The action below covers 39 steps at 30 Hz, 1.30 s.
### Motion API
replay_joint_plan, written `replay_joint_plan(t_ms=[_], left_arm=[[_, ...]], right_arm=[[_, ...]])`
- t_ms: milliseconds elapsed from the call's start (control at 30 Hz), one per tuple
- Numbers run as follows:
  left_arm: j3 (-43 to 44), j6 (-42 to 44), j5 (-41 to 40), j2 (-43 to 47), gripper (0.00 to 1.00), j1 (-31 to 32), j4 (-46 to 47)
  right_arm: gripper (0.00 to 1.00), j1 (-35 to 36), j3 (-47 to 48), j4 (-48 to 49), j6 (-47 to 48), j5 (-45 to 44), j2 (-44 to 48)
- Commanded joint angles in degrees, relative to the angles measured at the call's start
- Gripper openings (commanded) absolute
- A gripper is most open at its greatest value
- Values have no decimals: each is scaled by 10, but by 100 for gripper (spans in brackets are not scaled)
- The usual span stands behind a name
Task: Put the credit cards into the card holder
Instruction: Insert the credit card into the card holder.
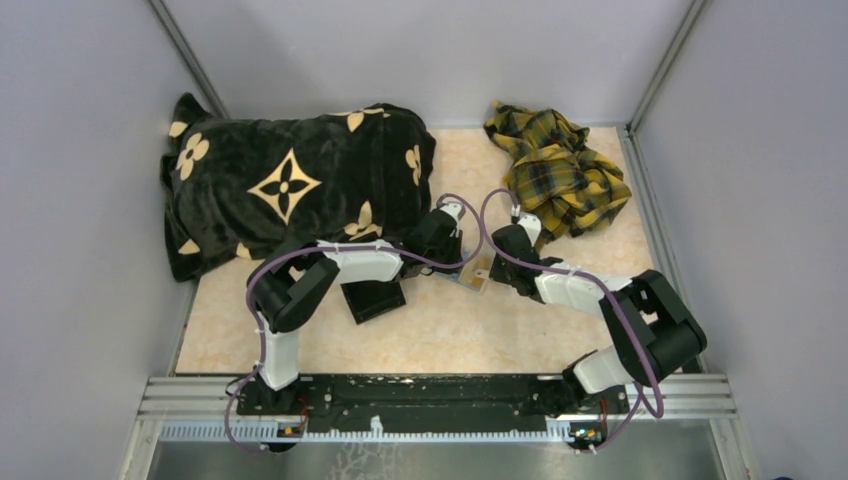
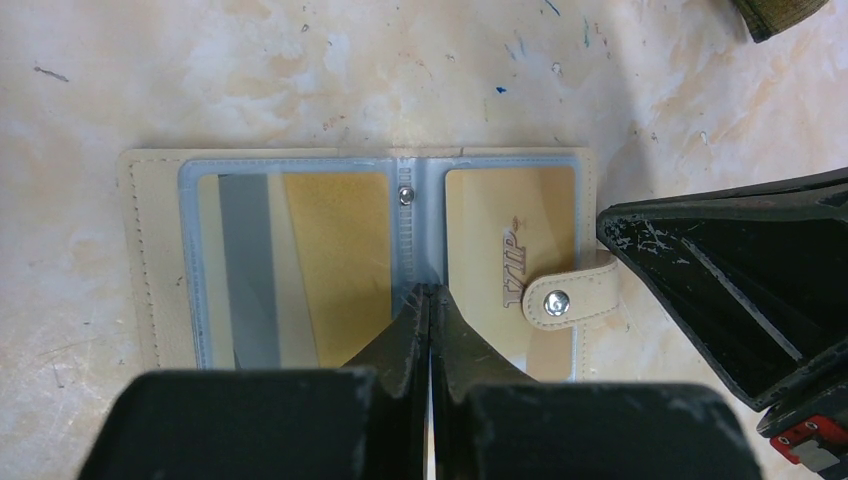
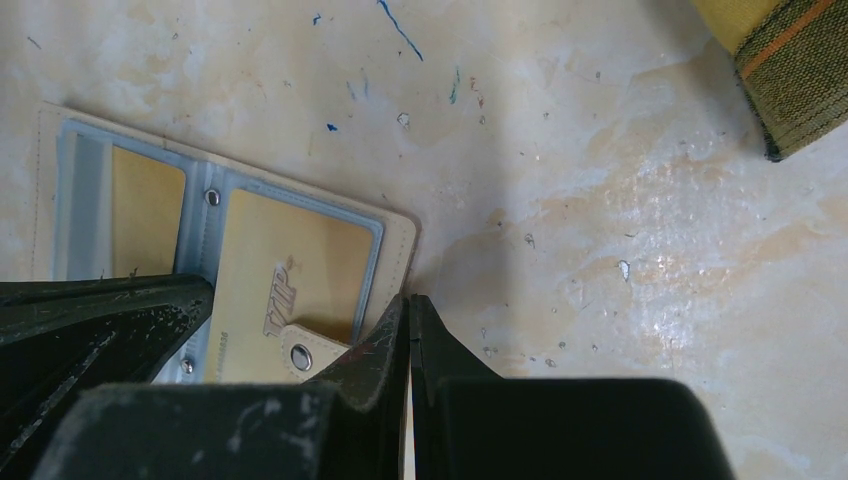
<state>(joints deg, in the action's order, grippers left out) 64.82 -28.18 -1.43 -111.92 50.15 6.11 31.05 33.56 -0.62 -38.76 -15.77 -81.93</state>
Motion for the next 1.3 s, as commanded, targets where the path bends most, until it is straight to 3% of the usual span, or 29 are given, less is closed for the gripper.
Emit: replay_joint_plan(t_ms=[0, 1000, 1200, 1267], left_arm=[[15, 3, 24, -18, 0, 14, -4], [27, -40, 49, -32, 0, 41, 14], [39, -34, 5, -22, 0, 41, -12], [39, -34, -18, -11, 5, 41, -21]], right_arm=[[0, 6, 10, 26, -8, 9, -9], [0, -50, 23, 23, 17, 11, -22], [0, -55, 35, 11, 31, -7, -16], [0, -56, 41, 4, 38, -17, -8]])
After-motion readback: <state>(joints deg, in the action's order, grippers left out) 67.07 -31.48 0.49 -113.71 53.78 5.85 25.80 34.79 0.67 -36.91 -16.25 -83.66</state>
